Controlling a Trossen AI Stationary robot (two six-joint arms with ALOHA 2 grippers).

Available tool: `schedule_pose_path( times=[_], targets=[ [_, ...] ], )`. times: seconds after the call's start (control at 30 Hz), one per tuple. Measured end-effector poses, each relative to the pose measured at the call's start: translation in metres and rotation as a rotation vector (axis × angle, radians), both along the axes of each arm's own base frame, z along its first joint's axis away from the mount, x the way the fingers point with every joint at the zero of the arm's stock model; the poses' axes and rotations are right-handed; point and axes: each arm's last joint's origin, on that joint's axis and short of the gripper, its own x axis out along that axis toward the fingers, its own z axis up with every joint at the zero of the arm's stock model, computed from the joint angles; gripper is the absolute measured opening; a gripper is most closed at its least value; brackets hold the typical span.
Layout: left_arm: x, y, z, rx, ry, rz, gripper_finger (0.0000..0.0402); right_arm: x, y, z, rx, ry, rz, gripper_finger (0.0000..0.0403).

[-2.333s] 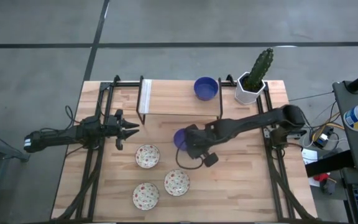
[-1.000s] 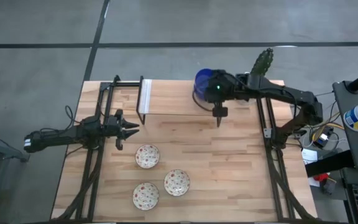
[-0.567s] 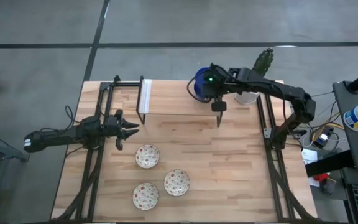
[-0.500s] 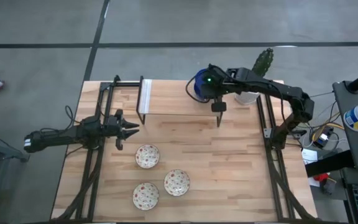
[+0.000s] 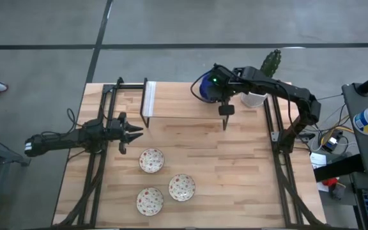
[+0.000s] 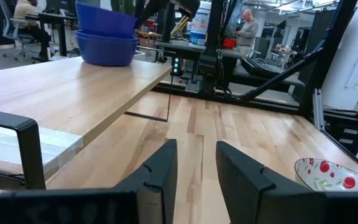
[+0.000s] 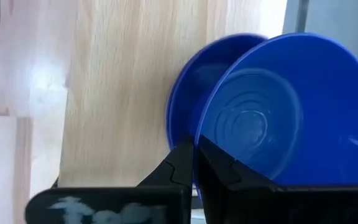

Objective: Pick & Place Mini bowls
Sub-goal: Stack the violet bowl on top of the violet bowl on the shelf

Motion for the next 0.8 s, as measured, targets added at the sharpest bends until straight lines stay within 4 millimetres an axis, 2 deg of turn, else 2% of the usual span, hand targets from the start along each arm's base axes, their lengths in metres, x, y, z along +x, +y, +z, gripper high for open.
schedule_pose_path(
  times=[0.4, 0.8],
  targets=[
    [0.0, 0.0, -0.0001, 0.0, 0.0, 0.0, 0.0106, 0.0014, -0.0021, -0.0031, -0.002, 0.013, 0.012, 0.0011],
    [0.0, 0.0, 0.0, 0.0, 0.0, 0.0, 0.0106, 0.0008, -0.0014, -0.0019, -0.001, 0.006, 0.004, 0.0072]
  ],
)
